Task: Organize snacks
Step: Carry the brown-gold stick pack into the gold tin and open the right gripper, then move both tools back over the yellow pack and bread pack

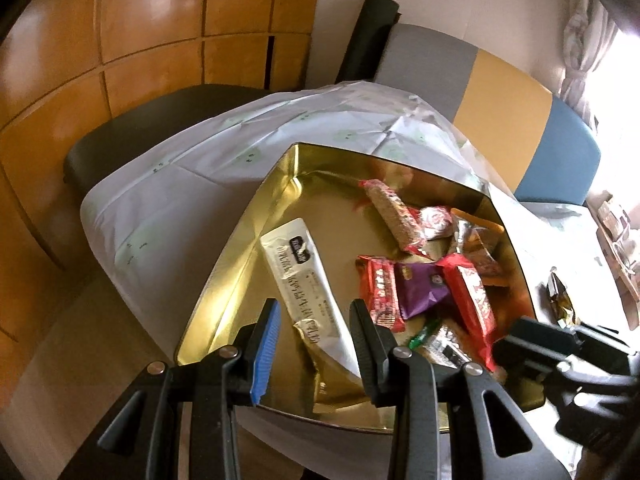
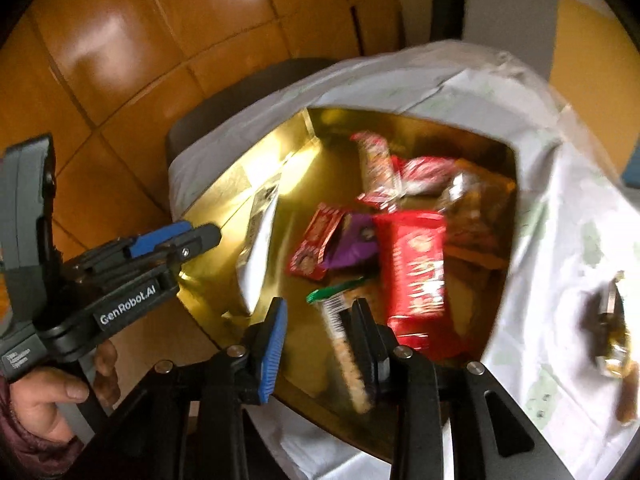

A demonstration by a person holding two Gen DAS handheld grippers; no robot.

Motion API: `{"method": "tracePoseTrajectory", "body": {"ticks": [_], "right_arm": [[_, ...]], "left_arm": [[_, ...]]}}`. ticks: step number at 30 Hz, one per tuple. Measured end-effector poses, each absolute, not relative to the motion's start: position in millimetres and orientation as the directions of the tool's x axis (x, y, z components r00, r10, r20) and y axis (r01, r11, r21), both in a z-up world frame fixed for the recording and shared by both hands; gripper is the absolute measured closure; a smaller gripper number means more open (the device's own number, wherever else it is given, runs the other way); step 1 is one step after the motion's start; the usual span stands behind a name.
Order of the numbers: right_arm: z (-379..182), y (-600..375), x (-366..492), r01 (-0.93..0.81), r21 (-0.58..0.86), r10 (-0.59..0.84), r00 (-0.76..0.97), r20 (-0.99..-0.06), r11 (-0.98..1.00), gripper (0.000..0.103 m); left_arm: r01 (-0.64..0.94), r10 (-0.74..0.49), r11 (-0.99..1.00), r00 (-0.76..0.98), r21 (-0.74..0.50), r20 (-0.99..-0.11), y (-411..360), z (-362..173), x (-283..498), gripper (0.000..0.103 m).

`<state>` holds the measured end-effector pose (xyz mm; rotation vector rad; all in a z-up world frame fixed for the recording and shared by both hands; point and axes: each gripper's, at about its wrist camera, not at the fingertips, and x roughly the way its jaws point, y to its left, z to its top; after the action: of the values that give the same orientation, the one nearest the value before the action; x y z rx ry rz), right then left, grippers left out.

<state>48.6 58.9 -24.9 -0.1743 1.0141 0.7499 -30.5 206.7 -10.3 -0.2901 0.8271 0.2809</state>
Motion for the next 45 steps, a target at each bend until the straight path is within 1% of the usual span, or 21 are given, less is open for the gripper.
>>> {"method": "tracePoseTrajectory", "body": {"ticks": [8, 9, 11, 18, 20, 24, 26, 30, 31, 32, 37, 39, 41, 43, 45], "right_arm": [[-7, 25, 42, -0.602, 0.156, 0.457, 0.387, -0.801, 0.783, 0.068], [-5, 18, 42, -0.595, 0.152, 0.452, 0.395, -0.800, 0.789, 0.067], [-5, 7, 43, -0.579, 0.149, 0.442, 0.407, -0.800, 0.802, 0.059], [-4, -40, 48, -0.513, 0.112, 0.379, 0.452, -0.807, 0.851, 0.059], [-3, -55, 50, -0.487, 0.102, 0.357, 0.466, -0.810, 0.868, 0.056], [-3, -88, 57, -0.425, 0.079, 0.304, 0.493, -0.815, 0.902, 0.054], [-2, -104, 59, -0.398, 0.060, 0.274, 0.508, -0.817, 0.915, 0.049], [1, -141, 66, -0.342, 0.017, 0.210, 0.534, -0.819, 0.939, 0.047], [2, -150, 68, -0.325, 0.008, 0.193, 0.540, -0.819, 0.946, 0.045], [2, -159, 70, -0.306, 0.002, 0.177, 0.546, -0.819, 0.952, 0.042], [-2, -215, 85, -0.185, -0.031, 0.081, 0.567, -0.820, 0.982, 0.037], [-6, -239, 91, -0.113, -0.032, 0.039, 0.571, -0.820, 0.993, 0.037], [-12, -261, 95, -0.035, 0.001, 0.020, 0.570, -0.821, 0.999, 0.037], [-20, -283, 100, 0.071, 0.036, -0.008, 0.532, -0.847, 0.997, 0.037], [-22, -297, 103, 0.132, 0.069, -0.009, 0.518, -0.856, 0.989, 0.037]], "left_arm": [[-0.302, 0.107, 0.945, 0.653, -0.128, -0.750, 187, -6, -28, 0.067], [-0.294, 0.104, 0.947, 0.655, -0.126, -0.749, 185, -5, -28, 0.067], [-0.285, 0.100, 0.951, 0.656, -0.122, -0.748, 181, -5, -27, 0.067], [-0.249, 0.082, 0.962, 0.655, -0.113, -0.751, 167, -4, -26, 0.067], [-0.240, 0.078, 0.965, 0.655, -0.109, -0.751, 163, -3, -25, 0.067], [-0.221, 0.071, 0.970, 0.657, -0.102, -0.751, 156, -1, -24, 0.067], [-0.211, 0.067, 0.972, 0.657, -0.098, -0.751, 152, 0, -23, 0.067], [-0.194, 0.062, 0.977, 0.657, -0.089, -0.751, 144, 2, -22, 0.067], [-0.190, 0.061, 0.978, 0.657, -0.087, -0.751, 142, 2, -22, 0.067], [-0.184, 0.060, 0.979, 0.658, -0.083, -0.751, 139, 3, -21, 0.067], [-0.148, 0.054, 0.987, 0.660, -0.059, -0.749, 124, 7, -18, 0.067], [-0.132, 0.053, 0.990, 0.662, -0.047, -0.748, 117, 9, -16, 0.067], [-0.114, 0.051, 0.993, 0.659, -0.033, -0.750, 109, 9, -13, 0.067], [-0.094, 0.046, 0.995, 0.658, -0.022, -0.751, 101, 10, -11, 0.067], [-0.069, 0.037, 0.998, 0.658, -0.011, -0.752, 91, 11, -7, 0.067]]}}
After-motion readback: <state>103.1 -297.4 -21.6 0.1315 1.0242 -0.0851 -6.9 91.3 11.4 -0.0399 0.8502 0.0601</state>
